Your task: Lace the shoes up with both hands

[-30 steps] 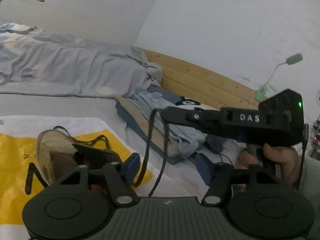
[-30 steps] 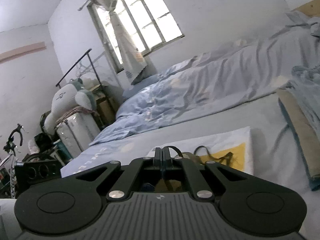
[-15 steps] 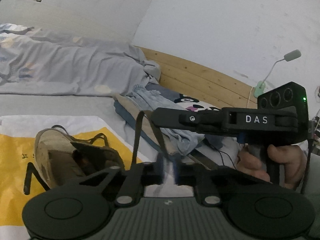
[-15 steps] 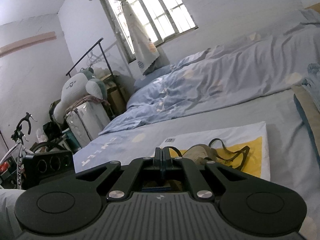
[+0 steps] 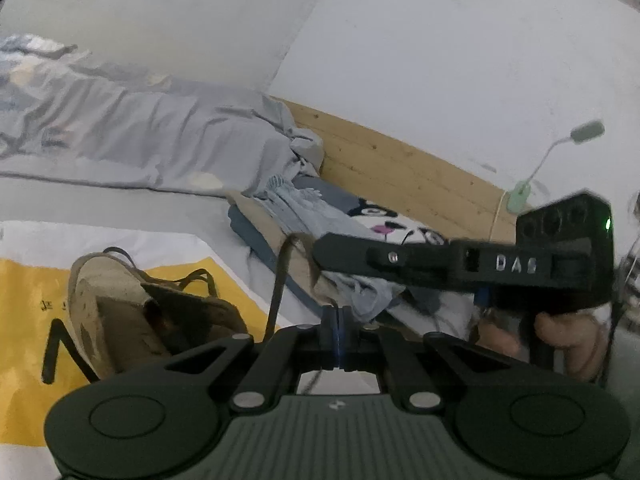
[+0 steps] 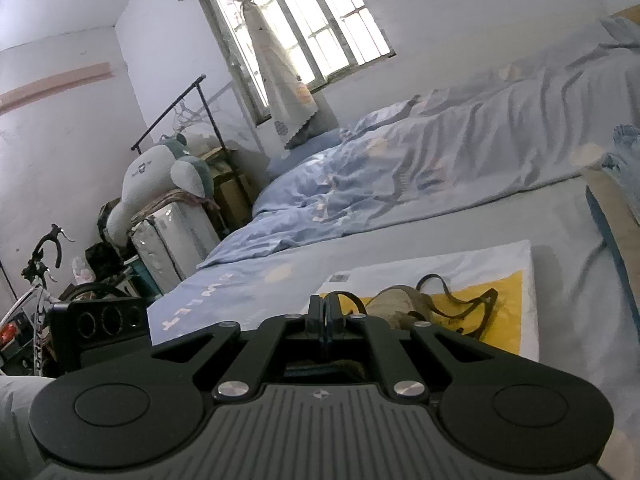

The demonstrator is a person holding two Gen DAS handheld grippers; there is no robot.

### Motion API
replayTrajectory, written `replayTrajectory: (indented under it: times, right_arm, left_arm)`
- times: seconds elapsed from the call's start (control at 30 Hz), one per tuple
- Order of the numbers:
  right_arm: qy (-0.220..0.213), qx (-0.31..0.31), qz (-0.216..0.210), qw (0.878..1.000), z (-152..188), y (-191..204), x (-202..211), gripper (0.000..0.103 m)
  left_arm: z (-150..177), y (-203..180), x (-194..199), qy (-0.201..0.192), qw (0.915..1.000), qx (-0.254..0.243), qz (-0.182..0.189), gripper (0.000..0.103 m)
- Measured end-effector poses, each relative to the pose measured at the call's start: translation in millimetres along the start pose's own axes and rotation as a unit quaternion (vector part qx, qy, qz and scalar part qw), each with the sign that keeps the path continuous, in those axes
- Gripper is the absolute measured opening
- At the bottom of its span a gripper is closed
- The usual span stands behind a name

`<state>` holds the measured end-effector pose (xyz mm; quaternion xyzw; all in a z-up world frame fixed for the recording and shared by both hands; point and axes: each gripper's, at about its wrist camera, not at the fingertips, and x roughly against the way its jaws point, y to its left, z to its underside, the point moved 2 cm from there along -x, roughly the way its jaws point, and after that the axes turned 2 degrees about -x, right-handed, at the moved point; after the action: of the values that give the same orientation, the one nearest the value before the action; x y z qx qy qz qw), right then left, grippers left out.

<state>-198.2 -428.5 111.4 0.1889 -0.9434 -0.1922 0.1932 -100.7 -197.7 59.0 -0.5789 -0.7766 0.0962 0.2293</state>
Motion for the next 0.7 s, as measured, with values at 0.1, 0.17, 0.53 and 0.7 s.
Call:
replayTrajectory:
  times: [0.1, 0.17, 0.53, 0.7]
  right_arm:
    - [-0.010, 0.006, 0.007, 1.000, -1, -1, 4, 0.020]
    - [-0.022, 0.008, 0.012, 1.000, -3, -2, 8, 0.043]
    - [-0.022, 0.069, 0.005, 0.997, 5, -9, 19, 0.048]
    - [0.007, 0.137, -0.001, 0.991, 19, 12, 7, 0.048]
  left_arm:
    - [-4, 10, 5, -0.013, 0.9991, 0.037, 0.014, 0.000]
    - [-8, 20, 12, -0.026, 0.9975, 0.061, 0.024, 0.000]
    - [-29, 60, 48, -0.084, 0.9821, 0.147, 0.083, 0.000]
    - [-29, 58, 47, -0.079, 0.9809, 0.145, 0.102, 0.000]
